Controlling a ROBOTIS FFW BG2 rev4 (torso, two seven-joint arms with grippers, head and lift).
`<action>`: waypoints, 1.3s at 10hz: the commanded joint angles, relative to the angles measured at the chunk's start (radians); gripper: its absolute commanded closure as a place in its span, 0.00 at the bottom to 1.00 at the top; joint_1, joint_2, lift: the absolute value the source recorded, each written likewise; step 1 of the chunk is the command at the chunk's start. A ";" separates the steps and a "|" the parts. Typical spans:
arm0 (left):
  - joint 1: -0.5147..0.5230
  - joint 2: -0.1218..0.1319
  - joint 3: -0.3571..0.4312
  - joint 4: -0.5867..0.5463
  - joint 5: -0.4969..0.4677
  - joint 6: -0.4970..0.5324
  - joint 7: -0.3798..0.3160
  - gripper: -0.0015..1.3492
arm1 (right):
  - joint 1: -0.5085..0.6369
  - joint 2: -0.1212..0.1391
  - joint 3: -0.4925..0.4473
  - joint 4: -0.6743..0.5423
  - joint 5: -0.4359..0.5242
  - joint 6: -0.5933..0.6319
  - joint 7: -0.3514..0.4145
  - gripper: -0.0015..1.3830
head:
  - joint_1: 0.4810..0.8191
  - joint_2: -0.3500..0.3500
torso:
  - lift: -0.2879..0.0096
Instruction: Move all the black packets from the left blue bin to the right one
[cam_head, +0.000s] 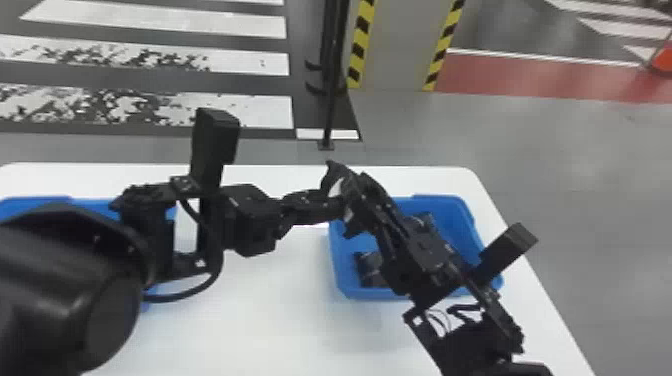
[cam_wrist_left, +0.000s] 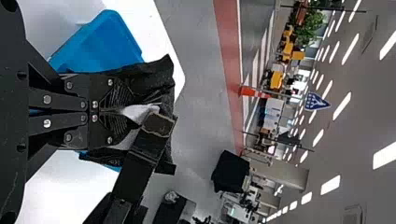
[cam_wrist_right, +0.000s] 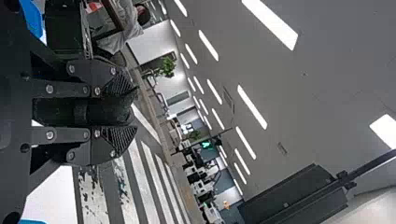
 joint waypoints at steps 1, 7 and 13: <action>0.011 0.000 0.008 0.000 0.010 -0.035 0.006 0.88 | 0.002 0.002 0.000 -0.002 -0.003 -0.001 0.000 0.92 | 0.63 0.26 | 0.56; 0.335 -0.018 0.303 -0.260 0.018 0.011 0.031 0.12 | -0.103 -0.034 -0.142 0.110 0.013 0.076 0.000 0.92 | 0.63 0.33 | 0.56; 0.605 -0.027 0.435 -0.434 0.191 -0.158 0.178 0.12 | -0.219 -0.077 -0.357 0.454 0.037 0.112 0.000 0.57 | 0.63 0.19 | 0.56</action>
